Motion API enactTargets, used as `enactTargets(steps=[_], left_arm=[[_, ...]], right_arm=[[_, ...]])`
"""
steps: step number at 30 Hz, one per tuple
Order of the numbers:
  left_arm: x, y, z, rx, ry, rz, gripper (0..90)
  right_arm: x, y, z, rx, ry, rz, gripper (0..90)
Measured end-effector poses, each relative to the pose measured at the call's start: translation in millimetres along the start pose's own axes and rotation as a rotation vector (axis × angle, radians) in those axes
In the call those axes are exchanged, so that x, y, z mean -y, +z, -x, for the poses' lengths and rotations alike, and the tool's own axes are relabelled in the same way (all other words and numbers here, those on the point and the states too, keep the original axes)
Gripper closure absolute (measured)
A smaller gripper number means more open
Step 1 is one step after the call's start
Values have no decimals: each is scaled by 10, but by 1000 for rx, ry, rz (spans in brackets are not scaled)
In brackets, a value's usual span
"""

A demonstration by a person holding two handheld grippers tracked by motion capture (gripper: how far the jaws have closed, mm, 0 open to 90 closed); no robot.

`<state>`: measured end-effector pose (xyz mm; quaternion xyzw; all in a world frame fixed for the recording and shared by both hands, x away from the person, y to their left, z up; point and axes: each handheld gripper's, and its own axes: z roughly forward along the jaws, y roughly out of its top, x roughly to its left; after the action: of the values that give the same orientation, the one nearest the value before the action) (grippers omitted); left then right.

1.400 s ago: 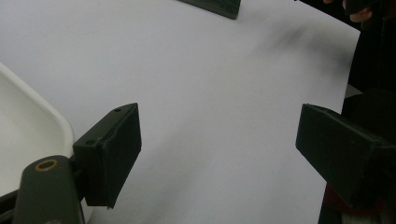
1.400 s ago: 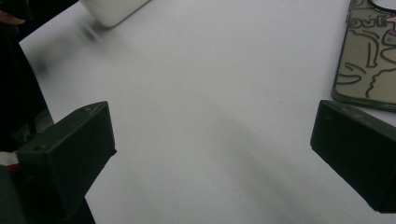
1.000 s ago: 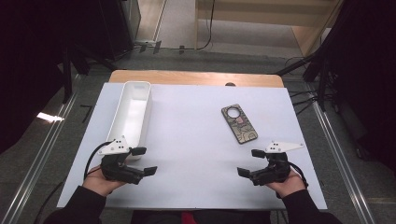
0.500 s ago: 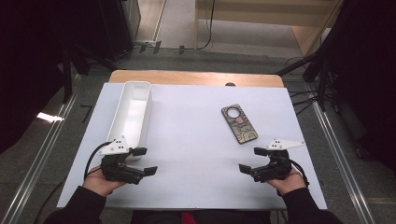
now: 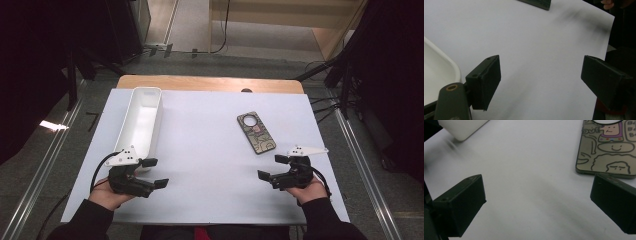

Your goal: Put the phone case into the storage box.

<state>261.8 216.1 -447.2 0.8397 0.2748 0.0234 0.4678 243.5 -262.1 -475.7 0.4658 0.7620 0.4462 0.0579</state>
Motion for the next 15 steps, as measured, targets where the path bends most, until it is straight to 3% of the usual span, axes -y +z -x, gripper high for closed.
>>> enactTargets(steps=[15], left_arm=[[2,1,-5,0,-1,-1,158]], right_arm=[[-122,75,57,67,25,25,0]])
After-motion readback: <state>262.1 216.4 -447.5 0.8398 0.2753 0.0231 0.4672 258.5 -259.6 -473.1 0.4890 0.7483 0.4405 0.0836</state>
